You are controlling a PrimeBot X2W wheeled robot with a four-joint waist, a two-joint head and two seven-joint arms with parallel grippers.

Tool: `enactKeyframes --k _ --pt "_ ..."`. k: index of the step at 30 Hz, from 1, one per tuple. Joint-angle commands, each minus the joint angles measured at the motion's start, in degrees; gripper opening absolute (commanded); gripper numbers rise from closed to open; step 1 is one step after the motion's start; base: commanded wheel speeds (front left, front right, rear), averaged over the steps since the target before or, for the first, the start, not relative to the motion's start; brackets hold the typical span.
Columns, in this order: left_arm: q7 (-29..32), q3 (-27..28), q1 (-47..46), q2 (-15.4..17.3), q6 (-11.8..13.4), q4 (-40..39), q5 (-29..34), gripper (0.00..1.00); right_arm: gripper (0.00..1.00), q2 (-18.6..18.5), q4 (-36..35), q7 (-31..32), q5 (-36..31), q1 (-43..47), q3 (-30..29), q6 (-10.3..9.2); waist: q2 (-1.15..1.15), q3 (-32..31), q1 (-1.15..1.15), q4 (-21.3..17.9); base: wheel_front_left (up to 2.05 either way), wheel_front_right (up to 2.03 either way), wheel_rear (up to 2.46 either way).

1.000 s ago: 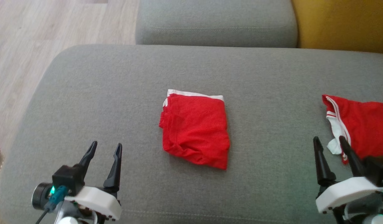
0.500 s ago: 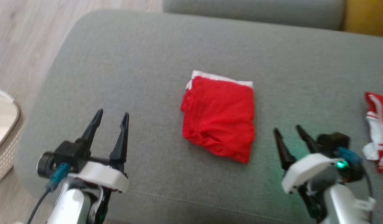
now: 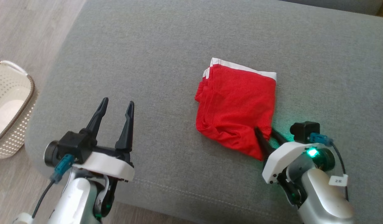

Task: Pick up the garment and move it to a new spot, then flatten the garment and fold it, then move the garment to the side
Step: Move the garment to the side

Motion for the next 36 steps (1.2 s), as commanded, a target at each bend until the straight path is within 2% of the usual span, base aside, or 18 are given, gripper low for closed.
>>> enactKeyframes --k 1,6,11,18,22,27,36 --pt "-0.65 2.17 -3.0 0.52 0.07 -1.73 0.1 1.0 0.0 0.15 0.14 -0.2 0.43 -0.45 2.19 -0.05 0.0 0.03 -0.01 -0.39 0.0 0.0 0.0" --pt "-0.83 2.26 -2.98 0.4 0.03 -1.7 0.4 1.0 0.0 0.15 0.33 -1.97 1.99 -1.53 3.29 -0.05 0.0 -0.36 -0.01 -2.53 0.0 0.0 0.0" --pt "-0.89 2.8 -2.72 1.03 -0.03 -2.09 0.47 1.0 0.0 0.15 -0.45 -2.71 1.68 -2.37 2.74 -0.05 0.0 -0.72 -0.01 -6.72 0.0 0.0 0.0" --pt "-0.92 2.9 -2.87 1.28 -0.1 -3.09 0.43 1.0 0.0 -0.11 -2.99 0.11 -4.57 -2.58 -1.34 -0.05 0.0 -0.29 -0.01 -12.64 0.0 0.0 0.0" --pt "-0.93 2.79 -3.35 1.27 -0.21 -3.56 0.3 1.0 0.0 -3.58 -7.1 3.47 -8.12 -2.59 -5.72 -0.05 0.0 0.44 -0.01 -15.92 0.0 0.0 0.0" --pt "-0.93 2.63 -4.2 1.46 -0.49 -3.92 0.21 1.0 0.0 -9.14 -11.67 7.88 -9.26 -4.6 -10.83 -0.05 0.0 2.05 -0.01 -19.19 0.0 0.0 0.0" --pt "-0.94 1.65 -6.58 1.26 -1.01 -4.17 0.42 1.0 0.0 -17.03 -12.39 8.99 -7.78 -10.73 -19.37 -0.05 0.0 4.57 -0.01 -20.36 0.0 0.0 0.0"
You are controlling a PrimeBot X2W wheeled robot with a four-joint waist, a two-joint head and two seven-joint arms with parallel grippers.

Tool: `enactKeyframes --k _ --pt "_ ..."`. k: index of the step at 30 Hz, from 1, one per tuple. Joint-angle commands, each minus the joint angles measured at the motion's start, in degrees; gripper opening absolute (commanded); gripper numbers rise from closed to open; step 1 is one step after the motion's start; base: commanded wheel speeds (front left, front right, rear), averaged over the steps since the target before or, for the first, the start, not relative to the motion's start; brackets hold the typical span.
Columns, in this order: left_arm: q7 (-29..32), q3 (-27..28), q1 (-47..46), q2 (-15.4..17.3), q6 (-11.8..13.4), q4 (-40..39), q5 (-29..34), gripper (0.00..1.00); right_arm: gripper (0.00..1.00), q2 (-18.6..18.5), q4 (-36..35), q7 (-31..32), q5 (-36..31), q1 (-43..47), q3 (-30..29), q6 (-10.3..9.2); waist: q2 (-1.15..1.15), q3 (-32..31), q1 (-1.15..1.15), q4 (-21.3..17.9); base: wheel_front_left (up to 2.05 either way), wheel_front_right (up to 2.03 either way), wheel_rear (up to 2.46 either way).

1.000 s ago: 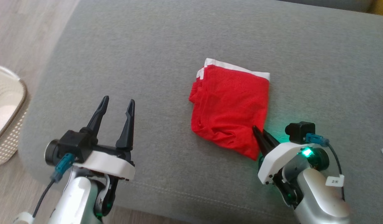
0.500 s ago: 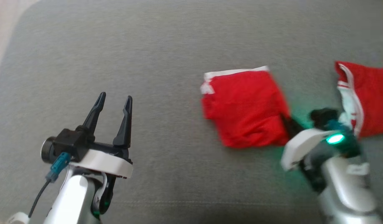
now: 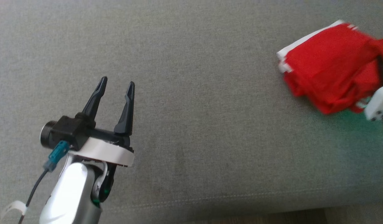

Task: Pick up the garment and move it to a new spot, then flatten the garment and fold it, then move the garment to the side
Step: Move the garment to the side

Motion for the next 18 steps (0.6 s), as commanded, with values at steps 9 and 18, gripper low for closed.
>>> enactKeyframes --k 9,18 --pt "-0.69 1.54 -3.44 0.26 -0.62 -2.36 -0.1 1.0 0.0 -0.56 -0.97 2.0 -0.3 -1.23 -10.3 -0.05 0.0 2.03 -0.01 0.73 0.0 0.0 0.0" --pt "-0.69 1.67 -3.88 0.94 -0.93 -2.81 -0.32 1.0 0.38 3.2 3.45 2.63 -2.99 -3.09 -16.35 -0.05 0.0 3.56 -0.01 -0.57 0.0 0.0 0.0"
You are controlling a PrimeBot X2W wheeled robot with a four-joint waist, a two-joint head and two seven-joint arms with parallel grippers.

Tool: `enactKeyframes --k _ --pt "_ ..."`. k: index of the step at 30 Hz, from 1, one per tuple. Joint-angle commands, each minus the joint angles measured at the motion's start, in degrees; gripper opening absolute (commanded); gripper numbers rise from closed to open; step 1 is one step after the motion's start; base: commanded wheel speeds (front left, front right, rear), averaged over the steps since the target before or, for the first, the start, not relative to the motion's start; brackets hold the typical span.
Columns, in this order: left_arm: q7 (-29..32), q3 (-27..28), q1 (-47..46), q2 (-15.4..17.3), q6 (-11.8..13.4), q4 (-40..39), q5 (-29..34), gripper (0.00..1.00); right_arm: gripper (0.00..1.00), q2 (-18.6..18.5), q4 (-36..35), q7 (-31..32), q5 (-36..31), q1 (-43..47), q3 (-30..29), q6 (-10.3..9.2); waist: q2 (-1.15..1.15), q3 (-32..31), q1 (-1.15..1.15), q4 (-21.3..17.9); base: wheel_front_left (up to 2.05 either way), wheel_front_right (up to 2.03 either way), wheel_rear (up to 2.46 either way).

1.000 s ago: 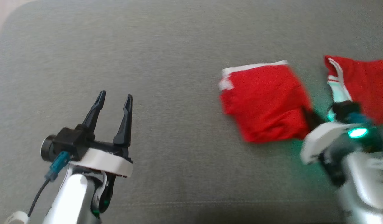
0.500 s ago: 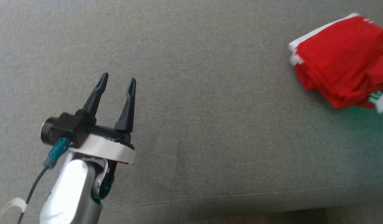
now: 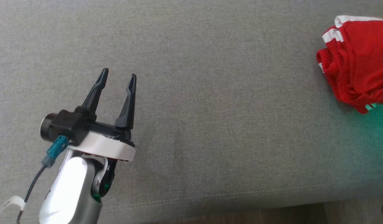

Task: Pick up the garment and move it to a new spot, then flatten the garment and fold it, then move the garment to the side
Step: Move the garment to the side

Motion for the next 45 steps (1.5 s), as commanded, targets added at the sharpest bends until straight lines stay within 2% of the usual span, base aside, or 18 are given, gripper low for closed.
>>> enactKeyframes --k 1,8,13,22,29,38,45 --pt "-0.68 1.72 -2.09 1.18 -0.37 -2.14 -0.29 1.0 1.0 -0.44 -0.86 0.42 -0.49 -1.86 0.27 -0.05 0.0 0.3 0.0 -0.27 0.0 0.0 0.0" --pt "-0.68 1.67 -2.55 1.42 -0.45 -1.99 -0.57 1.0 1.0 0.49 0.81 -1.28 -1.31 -3.74 0.12 -0.05 0.0 0.54 0.0 -0.54 0.0 0.0 0.0" --pt "-0.68 1.86 -1.41 1.52 -0.21 -1.03 -1.05 1.0 1.0 2.33 -1.83 -3.49 -0.54 -1.9 0.96 -0.05 0.0 -1.73 0.0 -0.57 0.0 0.0 0.0" --pt "-0.54 3.23 2.5 2.45 1.39 -0.57 -1.89 1.0 1.0 9.13 -20.55 -7.28 0.96 9.1 3.97 -0.05 0.0 -6.55 0.0 -0.16 0.0 0.0 0.0" --pt "-0.04 4.53 4.63 3.52 2.82 -1.29 -2.48 1.0 1.0 11.39 -30.49 -9.18 0.04 15.25 9.13 -0.05 0.0 -9.0 0.0 2.31 0.0 0.0 0.0" --pt "0.63 5.68 7.61 5.1 4.03 -1.16 -3.03 1.0 1.0 11.61 -30.54 -12.21 2.28 18.25 18.36 -0.05 0.0 -12.3 0.0 6.64 0.0 0.0 0.0" --pt "1.19 5.18 10.44 6.04 4.23 -1.14 -3.01 1.0 1.0 11.62 -27.76 -14.37 1.48 20.93 20.97 -0.05 0.0 -15.37 0.0 8.26 0.0 0.0 0.0"
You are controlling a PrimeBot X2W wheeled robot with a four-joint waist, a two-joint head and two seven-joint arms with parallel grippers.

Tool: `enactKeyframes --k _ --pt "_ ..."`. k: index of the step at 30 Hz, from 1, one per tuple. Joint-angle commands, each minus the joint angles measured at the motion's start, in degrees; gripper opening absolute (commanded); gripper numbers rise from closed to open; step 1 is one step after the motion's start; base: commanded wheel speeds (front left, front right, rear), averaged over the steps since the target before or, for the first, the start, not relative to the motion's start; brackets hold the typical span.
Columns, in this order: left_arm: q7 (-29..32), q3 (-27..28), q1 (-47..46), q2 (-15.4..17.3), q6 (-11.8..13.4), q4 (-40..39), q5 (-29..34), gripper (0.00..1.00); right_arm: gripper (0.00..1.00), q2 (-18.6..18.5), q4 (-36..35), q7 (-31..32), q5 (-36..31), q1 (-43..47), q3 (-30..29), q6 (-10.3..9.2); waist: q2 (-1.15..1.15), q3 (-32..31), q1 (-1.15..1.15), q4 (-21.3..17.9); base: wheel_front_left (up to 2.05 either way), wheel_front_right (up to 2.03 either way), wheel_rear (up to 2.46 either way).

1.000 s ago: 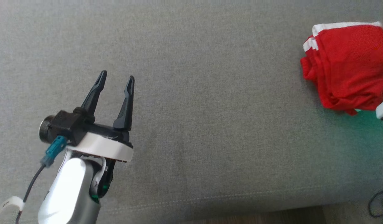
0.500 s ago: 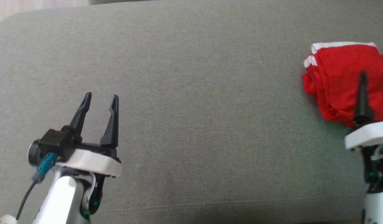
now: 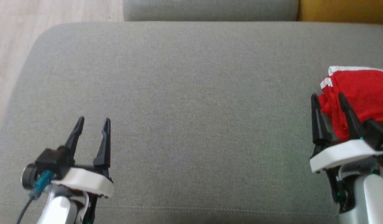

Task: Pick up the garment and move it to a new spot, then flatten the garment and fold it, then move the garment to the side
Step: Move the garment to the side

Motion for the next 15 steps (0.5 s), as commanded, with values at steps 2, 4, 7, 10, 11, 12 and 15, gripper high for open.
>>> enactKeyframes --k 2,4,7,10,11,12,15 --pt "0.18 1.7 -1.04 1.68 0.39 -1.98 -0.19 1.0 1.0 -0.28 -1.21 -0.93 -0.32 -0.11 1.35 -0.05 0.0 -1.51 0.0 0.63 0.0 0.0 0.0" --pt "0.44 1.29 -0.36 1.86 0.43 -2.17 -0.01 1.0 1.0 -0.28 -0.85 -1.25 -0.51 1.01 1.15 -0.05 0.0 -2.38 0.0 0.69 0.0 0.0 0.0" --pt "0.73 0.75 0.81 2.1 0.46 -2.4 0.12 1.0 1.0 -0.28 -0.57 -1.53 -0.39 2.65 0.86 -0.05 0.0 -3.76 0.0 0.54 0.0 0.0 0.0" --pt "1.08 0.32 2.17 2.23 0.65 -2.66 0.12 1.0 1.0 -0.27 -0.89 -1.39 -0.46 4.27 0.53 -0.05 0.0 -5.09 0.0 0.33 0.0 0.0 0.0" --pt "1.18 0.23 2.55 2.27 0.74 -2.78 0.11 1.0 1.0 -0.27 -1.06 -1.29 -0.51 4.71 0.41 -0.05 0.0 -5.33 0.0 0.27 0.0 0.0 0.0" --pt "1.25 0.13 2.85 2.31 0.81 -2.86 0.11 1.0 1.0 -0.27 -1.25 -1.22 -0.45 5.1 0.33 -0.05 0.0 -5.53 0.0 0.27 0.0 0.0 0.0" --pt "1.41 -0.12 3.45 2.39 0.93 -3.0 0.03 1.0 1.0 -0.27 -1.9 -1.05 -0.71 6.05 -0.07 -0.05 0.0 -6.1 0.0 0.32 0.0 0.0 0.0"
